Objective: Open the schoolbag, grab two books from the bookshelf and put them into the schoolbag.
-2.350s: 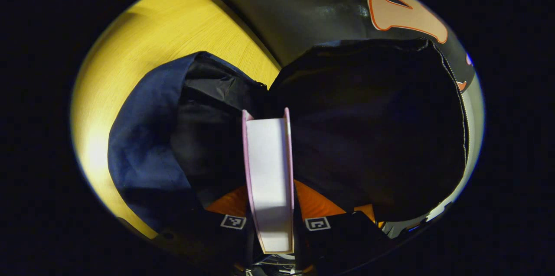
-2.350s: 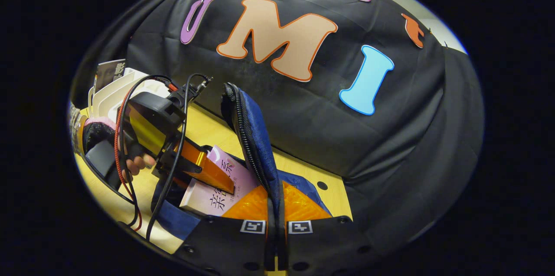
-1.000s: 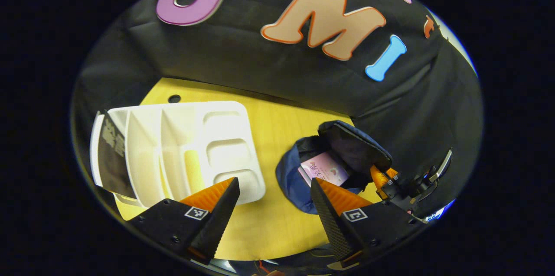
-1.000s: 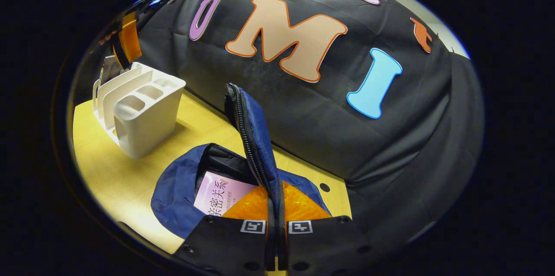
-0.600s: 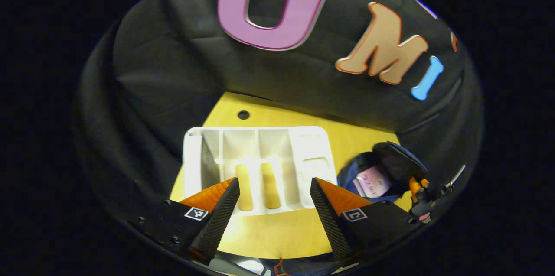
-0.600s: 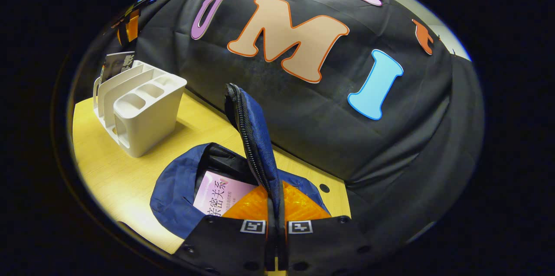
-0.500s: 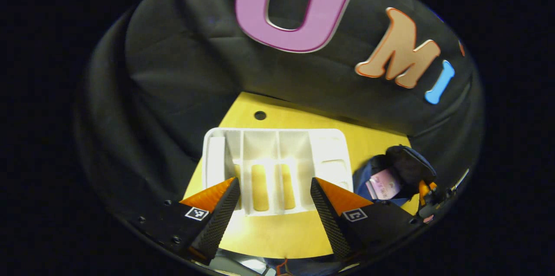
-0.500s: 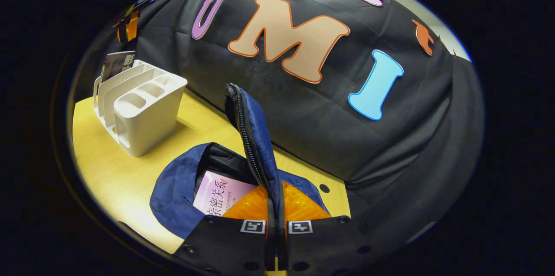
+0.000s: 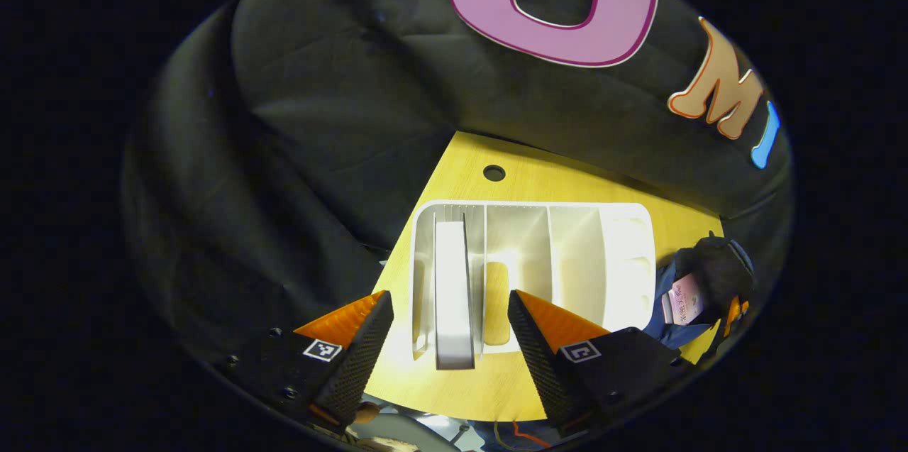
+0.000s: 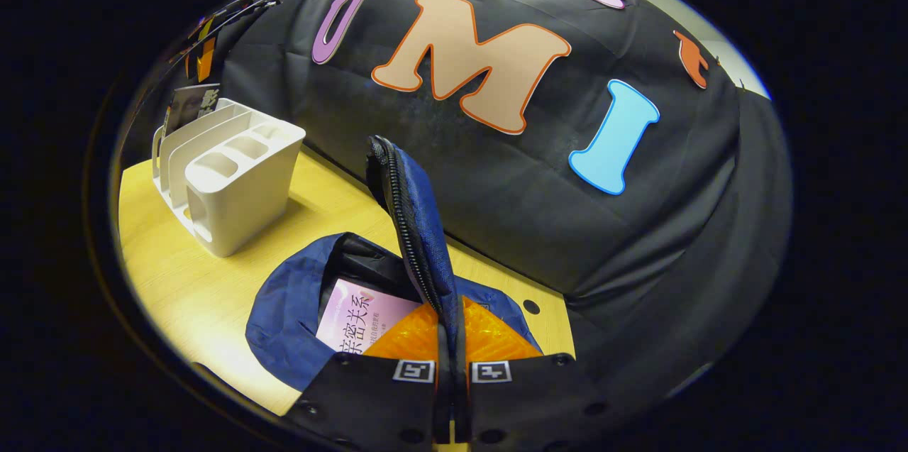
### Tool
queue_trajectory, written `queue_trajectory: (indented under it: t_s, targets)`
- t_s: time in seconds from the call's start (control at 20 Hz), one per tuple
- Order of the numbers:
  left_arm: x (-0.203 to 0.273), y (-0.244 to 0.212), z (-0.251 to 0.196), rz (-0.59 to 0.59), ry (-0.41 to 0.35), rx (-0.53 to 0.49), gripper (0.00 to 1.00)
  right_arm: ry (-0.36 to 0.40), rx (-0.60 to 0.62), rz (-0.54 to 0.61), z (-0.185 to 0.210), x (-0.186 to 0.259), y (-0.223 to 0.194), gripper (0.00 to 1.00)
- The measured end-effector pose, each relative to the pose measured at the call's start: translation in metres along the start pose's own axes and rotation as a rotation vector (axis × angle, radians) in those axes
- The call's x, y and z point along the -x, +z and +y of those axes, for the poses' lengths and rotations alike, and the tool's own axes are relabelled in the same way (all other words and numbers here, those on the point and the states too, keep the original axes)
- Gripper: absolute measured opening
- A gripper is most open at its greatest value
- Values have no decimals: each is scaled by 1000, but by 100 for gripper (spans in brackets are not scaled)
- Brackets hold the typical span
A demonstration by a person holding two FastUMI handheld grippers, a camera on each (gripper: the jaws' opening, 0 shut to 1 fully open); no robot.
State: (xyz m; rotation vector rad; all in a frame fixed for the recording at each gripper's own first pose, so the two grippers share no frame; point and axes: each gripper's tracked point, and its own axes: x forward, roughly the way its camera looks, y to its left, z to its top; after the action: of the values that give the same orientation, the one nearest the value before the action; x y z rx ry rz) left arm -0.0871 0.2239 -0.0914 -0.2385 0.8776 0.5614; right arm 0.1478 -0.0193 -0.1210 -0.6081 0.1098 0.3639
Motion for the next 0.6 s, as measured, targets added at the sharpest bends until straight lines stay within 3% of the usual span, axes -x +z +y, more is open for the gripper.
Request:
queue_trajectory:
  t_s: [0.3, 0.6]
  targets:
    - [-2, -3, 0, 96, -29, 5, 95, 3, 9, 5, 2, -3, 0, 5]
    - [0, -6, 10, 208, -45, 17, 80, 0, 13, 7, 1, -2, -1, 5]
